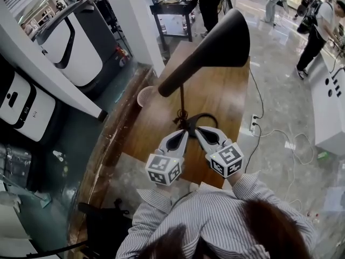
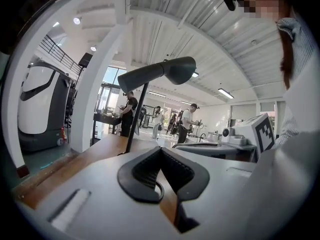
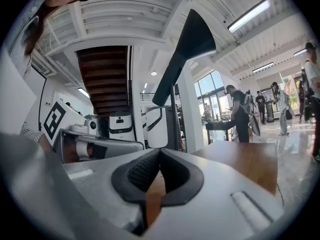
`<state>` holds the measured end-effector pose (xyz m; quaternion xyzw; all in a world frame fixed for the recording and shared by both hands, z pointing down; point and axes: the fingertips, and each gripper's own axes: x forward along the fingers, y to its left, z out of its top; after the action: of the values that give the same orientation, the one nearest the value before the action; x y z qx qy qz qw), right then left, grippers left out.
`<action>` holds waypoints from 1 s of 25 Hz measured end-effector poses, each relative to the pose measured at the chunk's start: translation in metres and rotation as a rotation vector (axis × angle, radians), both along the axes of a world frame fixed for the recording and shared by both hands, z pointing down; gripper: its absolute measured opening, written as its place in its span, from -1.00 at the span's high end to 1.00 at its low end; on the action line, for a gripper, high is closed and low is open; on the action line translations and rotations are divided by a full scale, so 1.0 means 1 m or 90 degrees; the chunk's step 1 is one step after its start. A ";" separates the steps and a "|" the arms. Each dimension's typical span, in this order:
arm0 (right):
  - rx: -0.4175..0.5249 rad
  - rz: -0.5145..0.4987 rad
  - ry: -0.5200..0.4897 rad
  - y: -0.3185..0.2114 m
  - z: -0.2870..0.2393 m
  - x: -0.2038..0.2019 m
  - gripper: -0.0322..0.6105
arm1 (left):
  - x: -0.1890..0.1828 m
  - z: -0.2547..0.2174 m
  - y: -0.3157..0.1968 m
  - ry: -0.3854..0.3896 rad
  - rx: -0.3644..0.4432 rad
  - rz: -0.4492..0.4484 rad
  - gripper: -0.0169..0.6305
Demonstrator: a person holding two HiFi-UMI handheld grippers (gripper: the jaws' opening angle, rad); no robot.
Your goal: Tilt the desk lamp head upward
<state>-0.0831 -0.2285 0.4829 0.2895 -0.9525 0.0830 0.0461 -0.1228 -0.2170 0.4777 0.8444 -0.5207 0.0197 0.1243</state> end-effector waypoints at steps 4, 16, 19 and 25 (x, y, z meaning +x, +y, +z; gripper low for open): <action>-0.014 -0.013 0.004 0.009 0.003 -0.004 0.90 | 0.000 -0.006 0.004 0.011 0.004 0.003 0.93; -0.005 -0.028 0.005 0.013 -0.004 0.002 0.90 | 0.014 0.003 0.004 -0.004 -0.010 0.014 0.93; -0.003 -0.027 0.009 0.012 -0.005 0.003 0.90 | 0.016 0.002 0.003 -0.004 -0.011 0.016 0.93; -0.004 -0.024 0.011 0.012 -0.005 0.007 0.90 | 0.020 0.003 0.003 -0.003 -0.016 0.020 0.93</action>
<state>-0.0761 -0.2165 0.4776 0.2721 -0.9570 0.0826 0.0569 -0.1026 -0.2142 0.4807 0.8507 -0.5076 0.0301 0.1333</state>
